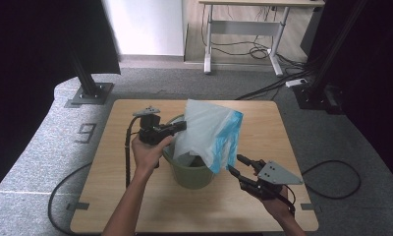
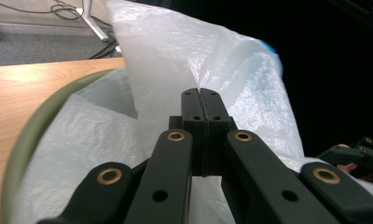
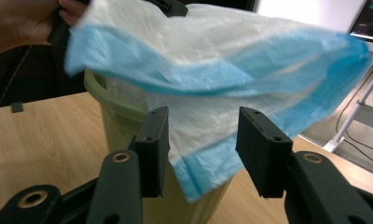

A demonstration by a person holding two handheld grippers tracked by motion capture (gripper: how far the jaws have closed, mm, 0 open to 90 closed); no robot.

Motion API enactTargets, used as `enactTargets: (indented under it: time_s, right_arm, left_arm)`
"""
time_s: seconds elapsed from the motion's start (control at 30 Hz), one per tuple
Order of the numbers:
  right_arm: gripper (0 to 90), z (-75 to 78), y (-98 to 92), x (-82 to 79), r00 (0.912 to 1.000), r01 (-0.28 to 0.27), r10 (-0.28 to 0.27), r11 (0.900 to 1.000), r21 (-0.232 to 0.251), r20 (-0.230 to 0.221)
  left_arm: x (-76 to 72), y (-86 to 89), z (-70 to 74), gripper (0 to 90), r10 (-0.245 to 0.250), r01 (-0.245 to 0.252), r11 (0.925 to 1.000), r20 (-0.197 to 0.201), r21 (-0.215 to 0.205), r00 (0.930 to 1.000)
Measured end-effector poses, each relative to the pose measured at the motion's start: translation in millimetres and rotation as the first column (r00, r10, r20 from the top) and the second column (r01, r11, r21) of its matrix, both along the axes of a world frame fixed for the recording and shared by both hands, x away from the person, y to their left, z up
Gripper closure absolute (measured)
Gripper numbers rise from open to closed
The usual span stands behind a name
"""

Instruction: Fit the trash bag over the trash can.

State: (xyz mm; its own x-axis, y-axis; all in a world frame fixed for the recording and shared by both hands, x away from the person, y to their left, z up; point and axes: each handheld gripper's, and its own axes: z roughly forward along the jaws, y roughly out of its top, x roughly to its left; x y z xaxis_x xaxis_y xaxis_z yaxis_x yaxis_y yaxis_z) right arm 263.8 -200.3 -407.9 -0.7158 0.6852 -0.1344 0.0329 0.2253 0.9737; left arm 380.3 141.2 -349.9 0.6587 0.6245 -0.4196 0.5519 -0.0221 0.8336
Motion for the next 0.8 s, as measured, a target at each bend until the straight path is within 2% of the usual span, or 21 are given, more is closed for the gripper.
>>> enactTargets:
  time_s: [0.2,0.43,0.6,0.7,0.8]
  right_arm:
    - [54.4,1.0,5.5,9.1,0.9998,0.015,-0.015,1.000,0.003,-0.015]
    - [53.9,10.0,8.5,37.1,0.9980,0.053,-0.052,0.998,0.032,-0.034]
    - [51.7,10.8,15.7,51.4,0.9981,0.053,-0.052,0.999,0.006,-0.031]
    - [48.3,8.8,20.2,53.7,0.9982,0.040,-0.040,0.999,0.004,-0.045]
    - [45.3,8.7,26.7,50.1,0.9992,0.021,-0.021,1.000,-0.007,-0.033]
  left_arm:
    - [2.4,6.4,-2.2,90.0,0.005,-0.005,0.9999,-0.013,-0.012,0.9999]
    - [3.3,10.3,-4.2,90.0,-0.001,0.001,0.9998,-0.020,-0.022,0.9998]
    - [4.2,12.1,-4.5,90.0,-0.006,0.005,0.9997,-0.022,-0.026,0.9997]
    - [4.9,13.7,-5.2,90.0,-0.013,0.012,0.9991,-0.031,-0.040,0.9994]
    - [5.7,14.8,-5.9,90.0,-0.018,0.017,0.9986,-0.037,-0.051,0.9992]
